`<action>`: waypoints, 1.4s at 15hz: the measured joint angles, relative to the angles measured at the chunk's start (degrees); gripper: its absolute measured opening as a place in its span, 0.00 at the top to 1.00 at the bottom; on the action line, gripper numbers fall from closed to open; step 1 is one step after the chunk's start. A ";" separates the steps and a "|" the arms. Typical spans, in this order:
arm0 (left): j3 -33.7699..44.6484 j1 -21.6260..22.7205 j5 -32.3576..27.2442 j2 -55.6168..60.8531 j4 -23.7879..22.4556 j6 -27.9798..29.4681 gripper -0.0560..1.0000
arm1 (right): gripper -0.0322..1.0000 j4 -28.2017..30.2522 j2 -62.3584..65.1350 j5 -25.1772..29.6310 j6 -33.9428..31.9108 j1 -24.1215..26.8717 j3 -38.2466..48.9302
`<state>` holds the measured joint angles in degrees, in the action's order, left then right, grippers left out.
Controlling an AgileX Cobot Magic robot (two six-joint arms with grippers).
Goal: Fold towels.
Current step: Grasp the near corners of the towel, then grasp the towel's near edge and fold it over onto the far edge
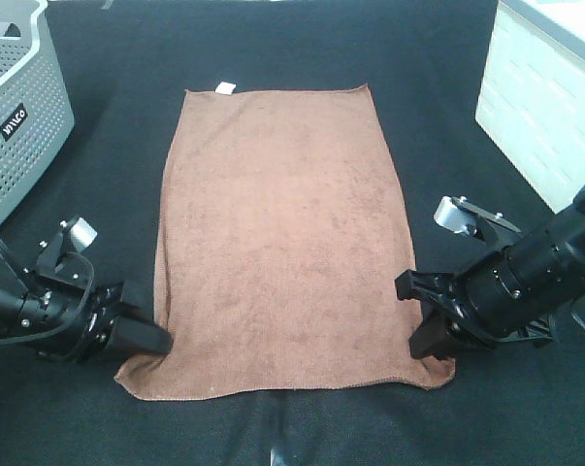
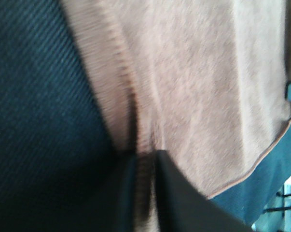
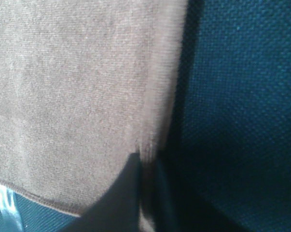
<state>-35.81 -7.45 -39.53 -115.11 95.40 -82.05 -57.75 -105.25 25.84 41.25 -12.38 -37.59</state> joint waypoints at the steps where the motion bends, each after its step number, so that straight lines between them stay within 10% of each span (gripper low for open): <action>1: 0.00 0.00 0.00 0.00 0.00 0.00 0.85 | 0.94 0.00 0.00 0.00 0.00 0.00 0.00; 21: 12.26 5.44 -2.35 25.15 -31.28 28.19 0.95 | 0.97 9.22 21.03 12.89 -10.71 0.00 12.83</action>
<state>-23.55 -2.01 -41.88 -89.95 64.11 -53.86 -48.53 -84.22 38.73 30.54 -12.38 -24.75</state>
